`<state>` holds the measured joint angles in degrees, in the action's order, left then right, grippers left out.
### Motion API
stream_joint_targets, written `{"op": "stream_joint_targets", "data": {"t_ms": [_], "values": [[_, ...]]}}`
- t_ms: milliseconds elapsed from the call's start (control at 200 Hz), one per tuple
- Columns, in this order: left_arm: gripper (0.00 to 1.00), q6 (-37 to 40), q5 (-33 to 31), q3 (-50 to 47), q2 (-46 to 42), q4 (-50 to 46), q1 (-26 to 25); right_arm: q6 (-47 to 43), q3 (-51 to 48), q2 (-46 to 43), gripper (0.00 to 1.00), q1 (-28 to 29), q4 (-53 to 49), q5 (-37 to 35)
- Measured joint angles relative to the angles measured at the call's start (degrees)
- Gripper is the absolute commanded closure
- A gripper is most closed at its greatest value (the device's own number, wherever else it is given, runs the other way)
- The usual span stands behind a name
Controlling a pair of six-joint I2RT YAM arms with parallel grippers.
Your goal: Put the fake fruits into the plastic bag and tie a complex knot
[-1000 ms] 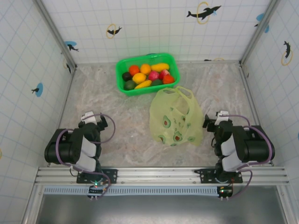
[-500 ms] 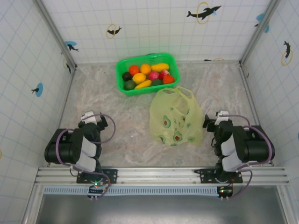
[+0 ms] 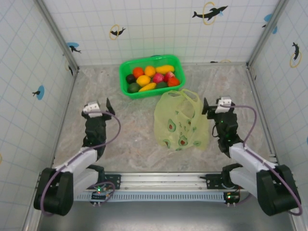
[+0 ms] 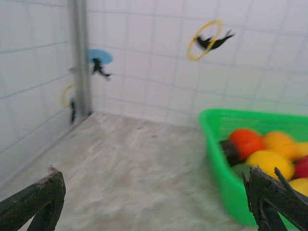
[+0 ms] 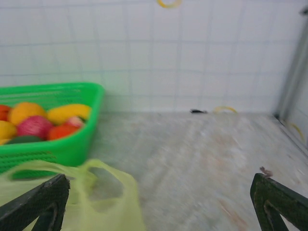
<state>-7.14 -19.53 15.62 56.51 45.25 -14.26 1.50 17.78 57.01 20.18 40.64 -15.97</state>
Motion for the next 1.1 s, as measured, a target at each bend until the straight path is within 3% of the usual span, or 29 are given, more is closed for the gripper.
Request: {"op": "stream_joint_targets", "data": {"t_ms": [135, 210, 305, 430, 560, 786, 986, 1101], "values": [[0.02, -9.77, 5.31, 17.11, -3.67, -21.24, -4.26, 2.82, 10.32, -2.86, 0.01, 14.32, -14.08, -7.17], [0.03, -14.08, 9.35, 25.09, -4.48, -32.81, -5.18, 6.95, 16.13, -2.99, 0.01, 17.31, -23.43, -7.34], [0.02, -17.55, 13.57, 29.99, -5.55, -44.11, -5.2, 11.17, 17.79, -3.34, 0.01, 11.78, -29.9, 0.76], [0.02, -23.67, 17.09, 25.33, -9.03, -51.58, -5.2, 17.42, 18.51, 2.89, 0.01, 1.38, -34.88, 7.8], [0.02, -26.88, 20.65, 20.52, -10.32, -56.08, -5.2, 18.03, 22.18, 13.88, 0.01, 1.16, -40.81, 10.03], [0.03, -24.09, 21.35, 15.69, -13.97, -57.68, -5.33, 13.31, 37.44, 30.27, 0.03, 1.05, -49.13, 8.41], [0.05, -22.05, 19.02, 11.19, -19.5, -58.69, -7.08, 11.76, 44.39, 41.16, 0.17, 0.46, -55.28, 8.57], [0.06, -21.09, 18.23, 11.19, -20.28, -58.75, -8.28, 12.2, 44.39, 44.52, 0.5, 0.37, -58.45, 8.9]]}}
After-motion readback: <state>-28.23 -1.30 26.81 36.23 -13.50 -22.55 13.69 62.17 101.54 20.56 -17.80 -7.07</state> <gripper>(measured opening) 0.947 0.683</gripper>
